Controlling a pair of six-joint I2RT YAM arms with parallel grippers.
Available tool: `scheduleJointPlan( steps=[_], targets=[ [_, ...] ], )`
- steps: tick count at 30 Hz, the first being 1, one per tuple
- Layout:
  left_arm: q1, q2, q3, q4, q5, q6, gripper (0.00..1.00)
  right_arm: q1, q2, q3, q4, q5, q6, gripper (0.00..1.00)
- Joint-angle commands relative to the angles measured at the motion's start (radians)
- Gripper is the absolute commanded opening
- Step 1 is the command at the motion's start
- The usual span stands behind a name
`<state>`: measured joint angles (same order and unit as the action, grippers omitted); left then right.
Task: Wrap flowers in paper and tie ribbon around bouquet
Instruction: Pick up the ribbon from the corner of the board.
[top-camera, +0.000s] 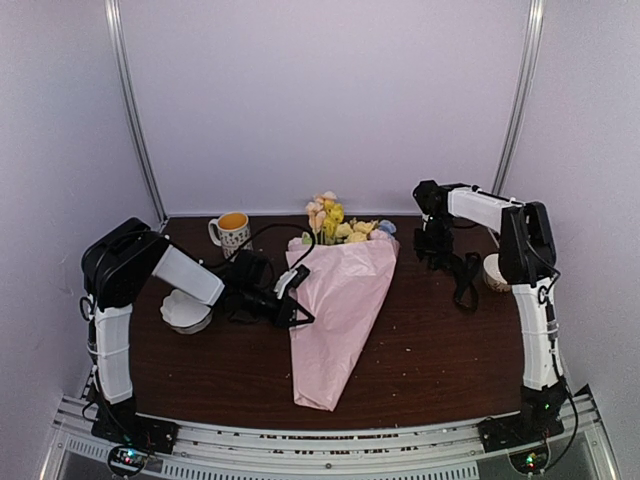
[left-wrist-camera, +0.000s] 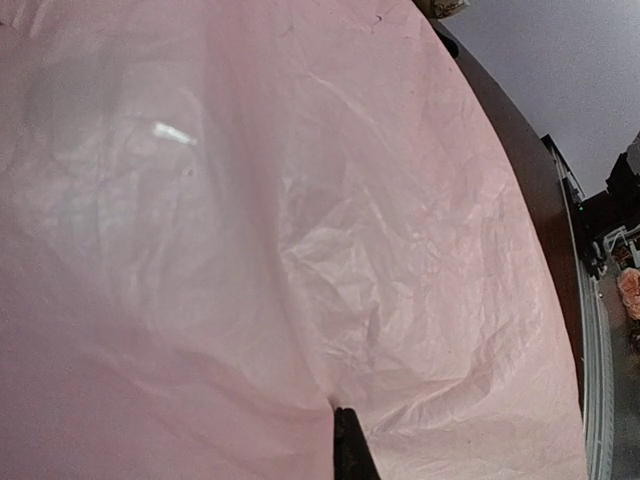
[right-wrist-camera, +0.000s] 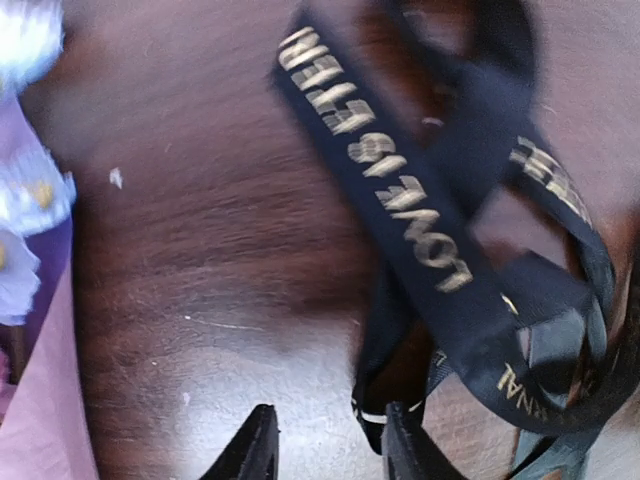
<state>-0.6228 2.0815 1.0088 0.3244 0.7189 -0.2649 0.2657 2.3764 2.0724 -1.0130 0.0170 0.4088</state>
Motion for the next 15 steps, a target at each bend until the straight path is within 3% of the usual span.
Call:
scheduleJointPlan(
  steps=[1, 5, 10, 15],
  targets=[
    [0.027, 0.063, -0.022, -0.125, -0.098, 0.000, 0.00, -0.030, -0.192, -0.227, 0.418, -0.010, 0.327, 0.40],
    [0.027, 0.063, -0.023, -0.119, -0.092, -0.006, 0.00, -0.062, -0.213, -0.322, 0.527, -0.037, 0.531, 0.48],
    [0.027, 0.055, -0.026, -0.117, -0.091, -0.003, 0.00, -0.064, -0.237, -0.432, 0.588, 0.001, 0.649, 0.54],
    [0.029, 0.052, -0.027, -0.114, -0.089, -0.003, 0.00, -0.093, -0.313, -0.675, 0.733, -0.007, 0.911, 0.59]
  ],
)
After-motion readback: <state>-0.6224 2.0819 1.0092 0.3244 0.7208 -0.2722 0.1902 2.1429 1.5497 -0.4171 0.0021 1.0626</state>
